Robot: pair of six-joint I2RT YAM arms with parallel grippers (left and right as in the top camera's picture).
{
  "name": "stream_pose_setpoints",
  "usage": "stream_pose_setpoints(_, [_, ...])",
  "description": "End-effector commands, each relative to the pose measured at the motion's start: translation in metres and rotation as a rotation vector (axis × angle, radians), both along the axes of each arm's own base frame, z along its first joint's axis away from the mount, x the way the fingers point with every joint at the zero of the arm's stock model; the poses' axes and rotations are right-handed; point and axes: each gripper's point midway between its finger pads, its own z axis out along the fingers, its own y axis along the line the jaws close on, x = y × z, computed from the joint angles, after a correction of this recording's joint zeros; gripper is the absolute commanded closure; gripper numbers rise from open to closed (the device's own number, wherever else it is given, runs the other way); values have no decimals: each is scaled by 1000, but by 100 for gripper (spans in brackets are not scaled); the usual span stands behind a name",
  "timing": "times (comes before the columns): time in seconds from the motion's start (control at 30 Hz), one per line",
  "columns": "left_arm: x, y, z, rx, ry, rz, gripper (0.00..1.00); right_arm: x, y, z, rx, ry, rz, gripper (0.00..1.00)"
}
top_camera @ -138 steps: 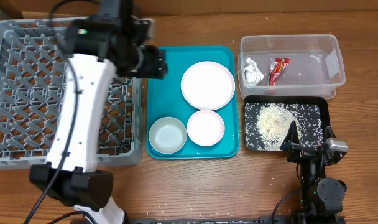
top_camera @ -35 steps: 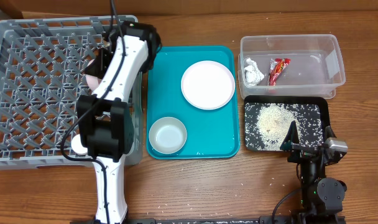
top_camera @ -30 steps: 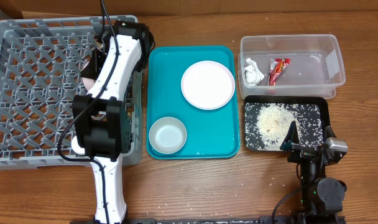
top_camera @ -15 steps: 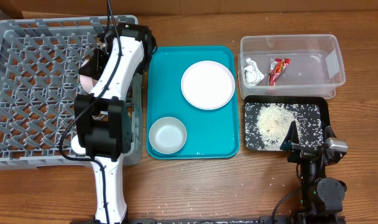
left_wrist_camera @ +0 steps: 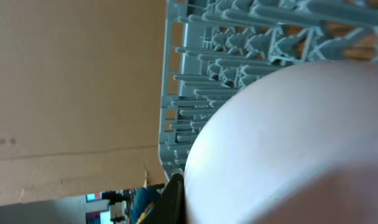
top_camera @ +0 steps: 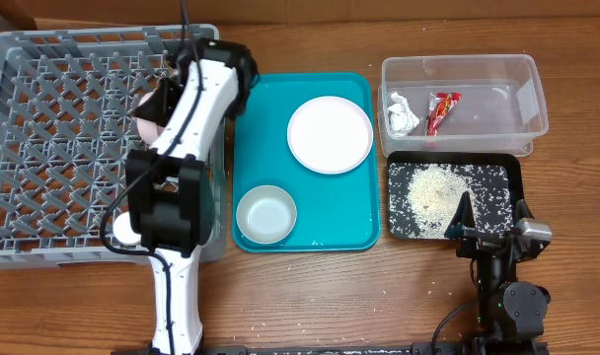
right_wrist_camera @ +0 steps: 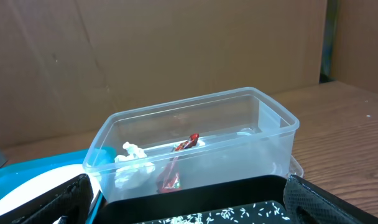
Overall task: Sort waste into correct bins and load items into the dishwasher
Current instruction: 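Release the plate upright in the rack and withdraw the left gripper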
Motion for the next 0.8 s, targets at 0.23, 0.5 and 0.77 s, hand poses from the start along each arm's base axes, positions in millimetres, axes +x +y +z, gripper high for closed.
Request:
stream_pose_setpoints(0.23, [-18,-29,-31,-183,83,38,12,0,-1,-1,-1,-6,-3,0])
stream_pose_setpoints(0.5, [-27,-54,33,-496,-189,71,0,0,-1,-1,0,-6,-3,0])
stream_pose_setpoints(0.77, [-60,-178,88,-1301,-168,-156,26,0,-1,-1,-1,-6,-3,0])
